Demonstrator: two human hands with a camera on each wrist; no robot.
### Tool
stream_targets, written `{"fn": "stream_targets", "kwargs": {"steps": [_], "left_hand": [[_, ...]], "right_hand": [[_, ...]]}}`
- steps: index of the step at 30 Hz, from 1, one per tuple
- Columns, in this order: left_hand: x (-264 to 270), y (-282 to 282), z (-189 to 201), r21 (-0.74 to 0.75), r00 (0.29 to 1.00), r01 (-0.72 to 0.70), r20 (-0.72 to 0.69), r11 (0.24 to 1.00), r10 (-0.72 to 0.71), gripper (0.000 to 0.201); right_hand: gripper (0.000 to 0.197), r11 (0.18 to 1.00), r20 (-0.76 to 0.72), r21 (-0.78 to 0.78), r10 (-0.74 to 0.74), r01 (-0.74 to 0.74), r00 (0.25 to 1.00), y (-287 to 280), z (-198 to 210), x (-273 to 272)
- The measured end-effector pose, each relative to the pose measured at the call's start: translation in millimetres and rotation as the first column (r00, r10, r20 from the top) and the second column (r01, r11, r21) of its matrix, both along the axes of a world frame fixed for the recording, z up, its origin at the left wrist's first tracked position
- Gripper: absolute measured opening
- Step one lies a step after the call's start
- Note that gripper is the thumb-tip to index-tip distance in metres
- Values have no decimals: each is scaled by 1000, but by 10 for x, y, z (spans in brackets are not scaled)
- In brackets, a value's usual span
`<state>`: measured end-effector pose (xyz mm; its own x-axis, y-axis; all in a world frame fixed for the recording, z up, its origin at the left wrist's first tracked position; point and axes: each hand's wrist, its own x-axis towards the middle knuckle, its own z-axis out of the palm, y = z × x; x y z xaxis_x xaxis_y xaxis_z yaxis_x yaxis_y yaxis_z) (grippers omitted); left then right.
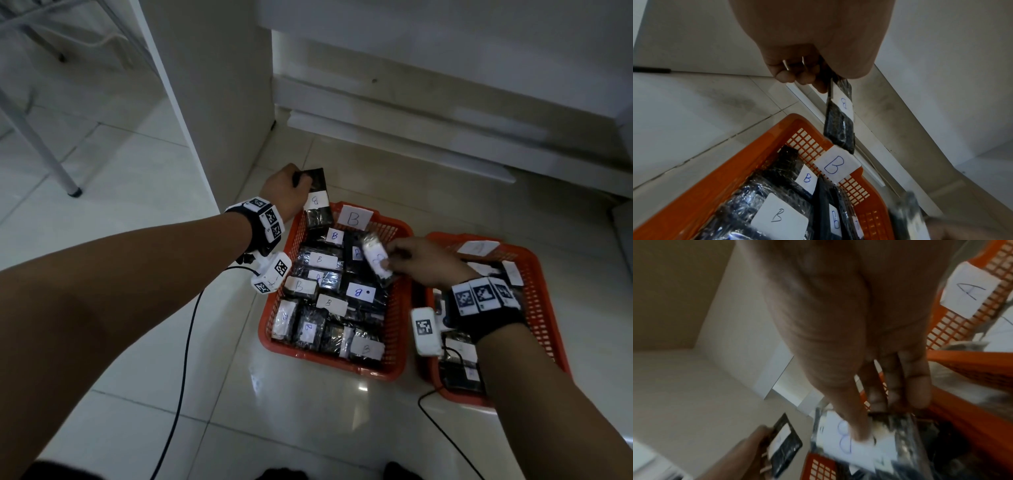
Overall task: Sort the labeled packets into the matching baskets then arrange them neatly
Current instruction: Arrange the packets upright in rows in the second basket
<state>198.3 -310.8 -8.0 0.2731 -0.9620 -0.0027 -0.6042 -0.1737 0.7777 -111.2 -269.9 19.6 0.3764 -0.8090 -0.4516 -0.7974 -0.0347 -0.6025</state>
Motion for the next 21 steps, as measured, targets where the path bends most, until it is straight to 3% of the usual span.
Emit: {"fn": "stream_targets", "kwargs": {"steps": [3, 6, 12, 17, 21], "left_hand": [[22, 9, 19, -4, 1000, 1, -9, 1000, -1, 27], [27, 16, 47, -7, 1000, 7, -4, 1000, -7, 30], [26, 30, 98, -28, 1000, 26, 9, 999, -25, 30], [41, 47, 172, -24, 999, 22, 42, 999, -21, 31], [73, 51, 179, -19, 1000, 16, 13, 1000, -16, 30]], "right_hand": [[21, 976, -126, 8, 217, -218, 968, 118, -24, 44], [24, 938, -210, 26, 343, -345, 916, 231, -87, 76], [32, 914, -318, 105, 404, -392, 857, 378, -174, 114], [34, 871, -417, 82, 471, -484, 777, 493, -202, 217], [29, 874, -477, 12, 431, -485, 766, 553, -288, 266]]}}
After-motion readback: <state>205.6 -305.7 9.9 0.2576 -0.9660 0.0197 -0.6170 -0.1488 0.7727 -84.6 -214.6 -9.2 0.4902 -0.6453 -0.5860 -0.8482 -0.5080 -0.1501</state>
